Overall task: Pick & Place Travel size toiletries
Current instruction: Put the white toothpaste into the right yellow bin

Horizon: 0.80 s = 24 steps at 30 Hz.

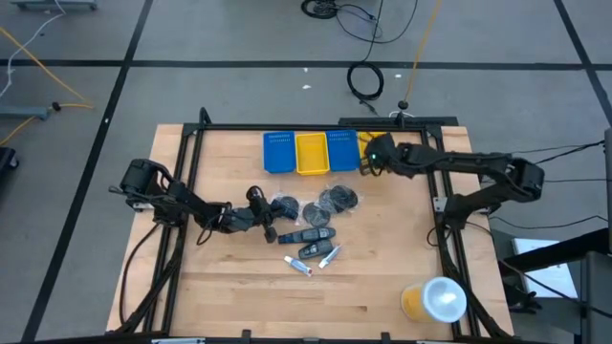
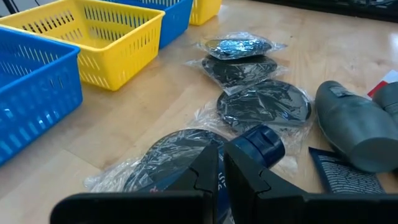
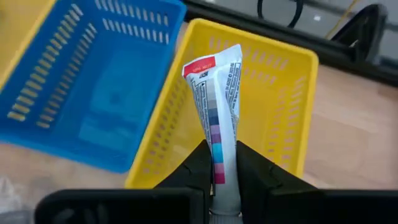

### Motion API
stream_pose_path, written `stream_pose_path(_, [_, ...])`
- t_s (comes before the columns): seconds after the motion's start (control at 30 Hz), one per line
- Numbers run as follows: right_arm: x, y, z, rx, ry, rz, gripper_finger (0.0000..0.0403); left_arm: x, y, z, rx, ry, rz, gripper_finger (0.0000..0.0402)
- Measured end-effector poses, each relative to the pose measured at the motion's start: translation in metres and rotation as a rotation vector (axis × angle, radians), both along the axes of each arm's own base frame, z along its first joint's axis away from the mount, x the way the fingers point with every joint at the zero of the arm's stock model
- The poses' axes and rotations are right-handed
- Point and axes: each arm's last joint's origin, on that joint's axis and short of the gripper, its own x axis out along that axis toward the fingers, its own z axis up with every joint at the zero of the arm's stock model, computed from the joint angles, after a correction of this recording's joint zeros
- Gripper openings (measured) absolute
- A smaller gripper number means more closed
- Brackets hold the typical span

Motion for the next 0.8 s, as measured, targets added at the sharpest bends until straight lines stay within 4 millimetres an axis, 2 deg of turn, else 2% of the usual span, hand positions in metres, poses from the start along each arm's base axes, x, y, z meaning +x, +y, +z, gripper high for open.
stream_pose_path(0.37, [0.007,-0.034,-0.033,0.04,0.022,-0.046,0.0038,0.0,0.0,0.0,-0.011,-0.005,0.002,0.0024])
stream_pose_path(0.63, [0.007,-0.04,-0.041,0.05,0.027,-0.08,0.004,0.0,0.0,0.0,-0.021,-0.005,-0.001,0.0024])
stream_pose_path(0.8, [0.007,-0.04,-0.041,0.05,0.017,-0.096,0.0056,0.0,0.0,0.0,-0.026,-0.006,0.0,0.0024])
